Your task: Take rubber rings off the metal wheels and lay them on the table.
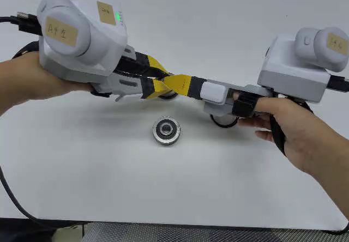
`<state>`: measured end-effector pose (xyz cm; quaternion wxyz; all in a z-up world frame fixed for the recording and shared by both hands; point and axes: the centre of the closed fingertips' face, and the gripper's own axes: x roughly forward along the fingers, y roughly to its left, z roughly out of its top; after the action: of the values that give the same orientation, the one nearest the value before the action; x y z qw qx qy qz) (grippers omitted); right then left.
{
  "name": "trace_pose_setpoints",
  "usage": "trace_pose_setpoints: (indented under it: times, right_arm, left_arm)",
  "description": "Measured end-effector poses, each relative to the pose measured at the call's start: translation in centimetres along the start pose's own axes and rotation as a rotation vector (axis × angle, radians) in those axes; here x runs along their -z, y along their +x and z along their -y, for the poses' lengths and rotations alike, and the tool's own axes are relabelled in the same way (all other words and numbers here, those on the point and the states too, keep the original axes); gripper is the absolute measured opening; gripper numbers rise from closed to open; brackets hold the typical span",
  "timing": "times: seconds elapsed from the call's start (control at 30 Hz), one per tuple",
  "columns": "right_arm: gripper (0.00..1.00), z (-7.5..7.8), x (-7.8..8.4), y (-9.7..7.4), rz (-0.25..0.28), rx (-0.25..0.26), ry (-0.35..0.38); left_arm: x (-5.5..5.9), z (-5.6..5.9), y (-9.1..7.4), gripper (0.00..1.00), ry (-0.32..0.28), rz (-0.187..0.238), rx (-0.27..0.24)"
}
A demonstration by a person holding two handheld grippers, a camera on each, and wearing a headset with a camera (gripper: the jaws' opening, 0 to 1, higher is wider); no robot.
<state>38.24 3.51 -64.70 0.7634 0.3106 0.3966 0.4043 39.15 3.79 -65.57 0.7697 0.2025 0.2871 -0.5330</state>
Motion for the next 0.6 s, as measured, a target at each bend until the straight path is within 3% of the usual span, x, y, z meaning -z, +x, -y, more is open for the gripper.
trace_pose_setpoints:
  times: [0.23,0.6]
  right_arm:
    - [0.4,-0.57,0.32,0.25,-0.009,-0.021,0.007]
    - [0.39,-0.45,0.56,0.23,-0.01,0.0,0.008]
  left_arm:
    - [-0.18,0.22,0.0,0.13,-0.007,0.002,-0.003]
    - [-0.2,0.29,-0.09,0.13,-0.008,0.005,-0.006]
